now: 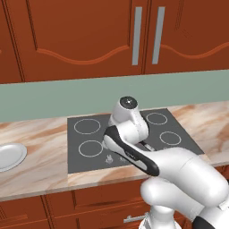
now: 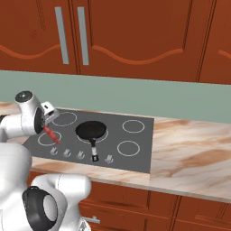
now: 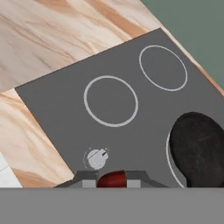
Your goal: Place the steak on the plate and place the lemon wedge on the same plate.
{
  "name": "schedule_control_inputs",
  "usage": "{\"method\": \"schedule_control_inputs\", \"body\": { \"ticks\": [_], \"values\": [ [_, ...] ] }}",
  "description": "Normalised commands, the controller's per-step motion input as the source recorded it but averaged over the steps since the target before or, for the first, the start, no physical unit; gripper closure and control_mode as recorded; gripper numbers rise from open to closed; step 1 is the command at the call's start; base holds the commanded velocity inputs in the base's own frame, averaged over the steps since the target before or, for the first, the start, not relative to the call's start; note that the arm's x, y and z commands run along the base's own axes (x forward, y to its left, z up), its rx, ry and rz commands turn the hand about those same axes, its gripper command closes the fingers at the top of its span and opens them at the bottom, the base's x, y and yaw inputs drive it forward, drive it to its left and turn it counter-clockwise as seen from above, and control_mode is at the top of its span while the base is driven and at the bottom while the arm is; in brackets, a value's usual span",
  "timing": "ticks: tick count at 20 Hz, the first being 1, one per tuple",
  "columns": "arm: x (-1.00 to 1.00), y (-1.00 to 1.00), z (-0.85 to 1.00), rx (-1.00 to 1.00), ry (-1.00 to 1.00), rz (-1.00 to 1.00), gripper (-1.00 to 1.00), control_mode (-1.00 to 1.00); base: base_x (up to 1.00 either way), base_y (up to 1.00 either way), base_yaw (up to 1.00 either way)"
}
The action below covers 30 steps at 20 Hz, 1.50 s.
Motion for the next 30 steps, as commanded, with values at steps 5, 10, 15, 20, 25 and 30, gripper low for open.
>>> {"method": "schedule_control_inputs", "body": {
  "ticks": [5, 10, 15, 20, 25, 30],
  "values": [
    [-0.28, 0.0, 0.11, 0.04, 0.0, 0.0, 1.0, -1.0, 0.0, 0.0, 0.0],
    [-0.07, 0.0, 0.03, -0.01, 0.0, 0.0, 1.0, -1.0, 0.0, 0.0, 0.0],
    [0.0, 0.0, 0.0, 0.0, 0.0, 0.0, 1.0, -1.0, 0.0, 0.0, 0.0],
    [0.0, 0.0, 0.0, 0.0, 0.0, 0.0, 1.0, -1.0, 0.0, 0.0, 0.0],
    [0.0, 0.0, 0.0, 0.0, 0.0, 0.0, 1.0, 1.0, -0.13, 0.01, 0.0],
    [0.0, 0.0, 0.0, 0.0, 0.0, 0.0, 1.0, 1.0, -0.29, 0.25, 0.0]
  ]
}}
